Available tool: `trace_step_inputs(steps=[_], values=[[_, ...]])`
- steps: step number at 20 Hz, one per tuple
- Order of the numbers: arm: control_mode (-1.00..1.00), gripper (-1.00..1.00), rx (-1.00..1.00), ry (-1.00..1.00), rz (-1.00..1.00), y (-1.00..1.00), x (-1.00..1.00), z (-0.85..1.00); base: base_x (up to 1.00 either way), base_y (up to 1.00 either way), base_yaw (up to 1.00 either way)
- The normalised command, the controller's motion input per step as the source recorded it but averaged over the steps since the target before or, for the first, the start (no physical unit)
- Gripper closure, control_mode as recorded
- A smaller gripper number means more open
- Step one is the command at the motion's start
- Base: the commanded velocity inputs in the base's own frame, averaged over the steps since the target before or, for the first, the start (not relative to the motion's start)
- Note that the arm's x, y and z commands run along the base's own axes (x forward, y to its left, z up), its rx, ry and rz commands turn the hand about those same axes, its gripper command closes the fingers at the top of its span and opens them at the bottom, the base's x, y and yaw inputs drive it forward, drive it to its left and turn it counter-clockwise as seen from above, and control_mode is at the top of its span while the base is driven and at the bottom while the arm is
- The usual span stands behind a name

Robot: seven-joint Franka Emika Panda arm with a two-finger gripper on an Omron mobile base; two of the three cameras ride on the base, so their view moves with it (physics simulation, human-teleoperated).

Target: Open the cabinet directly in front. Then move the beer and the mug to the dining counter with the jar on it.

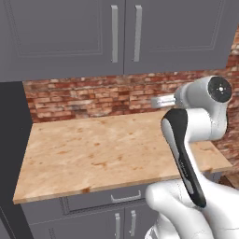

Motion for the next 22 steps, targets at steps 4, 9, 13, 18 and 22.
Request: trace_step_inputs(steps=[4, 9, 13, 18, 22], values=[[-1.00, -1.00, -0.01, -0.45, 0.00, 0.04, -0.27, 0.59, 0.00, 0.00, 0.00], [-1.00, -1.00, -0.05, -0.51, 0.00, 0.01, -0.35, 0.61, 0.00, 0.00, 0.00], [-1.00, -1.00, -0.05, -0.45, 0.00, 0.02, -0.24, 0.22, 0.00, 0.00, 0.00], [-1.00, -1.00, 0.00, -0.16, 0.00, 0.00, -0.04, 0.15, 0.00, 0.00, 0.00], [-1.00, -1.00, 0.00, -0.02, 0.00, 0.11, 0.12, 0.55, 0.00, 0.00, 0.00]])
